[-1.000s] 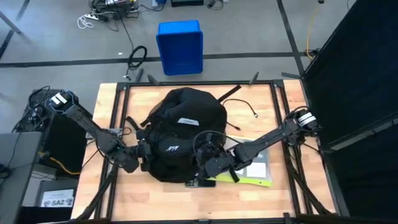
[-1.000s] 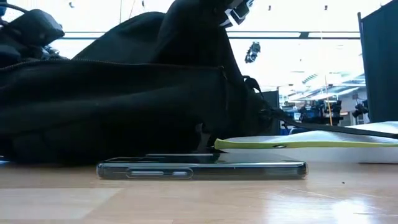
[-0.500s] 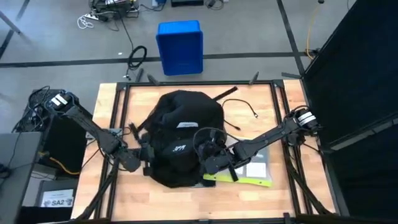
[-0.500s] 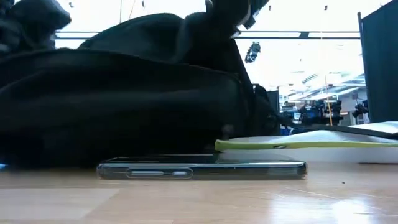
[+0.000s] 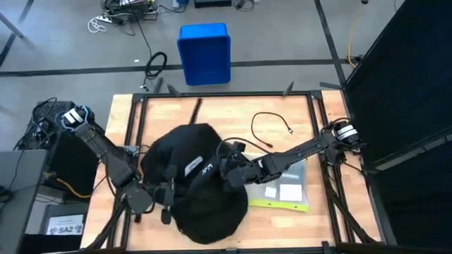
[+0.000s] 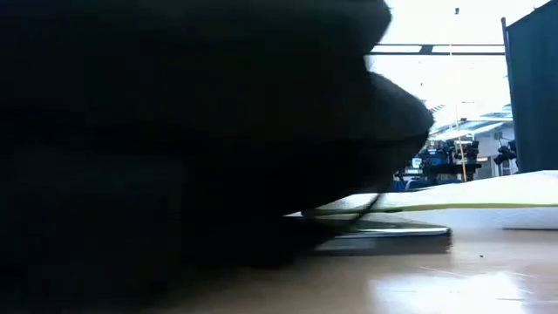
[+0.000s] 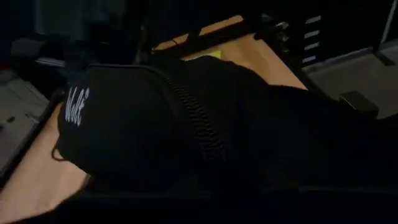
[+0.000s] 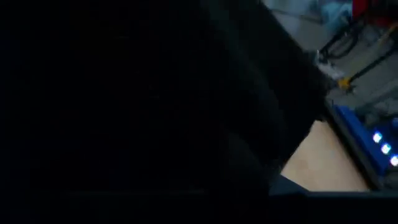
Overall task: Unpack backpack
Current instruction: Put the zip bag into the backpack
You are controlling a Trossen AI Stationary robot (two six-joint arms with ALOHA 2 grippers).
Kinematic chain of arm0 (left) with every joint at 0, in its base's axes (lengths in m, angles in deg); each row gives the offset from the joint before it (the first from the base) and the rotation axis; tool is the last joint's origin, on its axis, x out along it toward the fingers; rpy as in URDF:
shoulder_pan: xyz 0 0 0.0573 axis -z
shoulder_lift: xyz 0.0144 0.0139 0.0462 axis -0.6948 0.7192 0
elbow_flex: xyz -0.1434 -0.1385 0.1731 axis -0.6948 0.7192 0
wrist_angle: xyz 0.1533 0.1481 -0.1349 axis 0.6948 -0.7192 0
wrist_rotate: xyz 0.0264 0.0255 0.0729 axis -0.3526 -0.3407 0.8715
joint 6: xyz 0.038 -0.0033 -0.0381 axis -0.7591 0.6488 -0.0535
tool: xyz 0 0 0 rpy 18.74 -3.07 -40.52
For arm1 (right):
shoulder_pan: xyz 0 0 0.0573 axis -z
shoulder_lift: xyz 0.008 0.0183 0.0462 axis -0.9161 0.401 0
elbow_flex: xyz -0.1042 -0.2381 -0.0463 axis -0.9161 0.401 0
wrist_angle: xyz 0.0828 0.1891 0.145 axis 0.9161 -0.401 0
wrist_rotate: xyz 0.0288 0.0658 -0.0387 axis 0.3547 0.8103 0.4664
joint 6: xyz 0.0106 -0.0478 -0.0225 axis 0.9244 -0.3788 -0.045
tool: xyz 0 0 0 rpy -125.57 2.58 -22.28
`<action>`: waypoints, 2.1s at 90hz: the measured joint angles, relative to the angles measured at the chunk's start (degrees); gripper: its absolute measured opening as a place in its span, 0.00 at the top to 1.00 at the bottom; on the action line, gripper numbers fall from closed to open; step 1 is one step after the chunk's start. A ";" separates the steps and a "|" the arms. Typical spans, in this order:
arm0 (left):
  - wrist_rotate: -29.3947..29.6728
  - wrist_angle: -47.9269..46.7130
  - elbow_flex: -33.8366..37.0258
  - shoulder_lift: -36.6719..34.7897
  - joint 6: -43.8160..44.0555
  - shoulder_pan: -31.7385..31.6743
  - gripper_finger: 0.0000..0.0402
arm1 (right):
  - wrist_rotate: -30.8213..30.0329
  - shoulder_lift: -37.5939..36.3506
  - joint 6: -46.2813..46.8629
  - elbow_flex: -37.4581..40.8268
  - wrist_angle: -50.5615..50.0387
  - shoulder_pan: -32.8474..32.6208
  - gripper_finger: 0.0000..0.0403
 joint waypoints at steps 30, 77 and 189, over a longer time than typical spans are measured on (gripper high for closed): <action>10.70 0.37 -1.98 -3.44 -2.54 -0.05 1.00 | -0.33 -12.32 -1.03 0.02 -7.28 -4.45 0.91; 21.65 1.45 -1.98 -8.72 -5.03 -0.07 1.00 | -1.82 -13.24 7.22 -0.02 -17.15 -2.92 0.59; 28.06 -16.75 8.82 -17.25 24.85 1.43 1.00 | 13.98 -15.98 19.56 4.56 -29.12 -12.59 0.58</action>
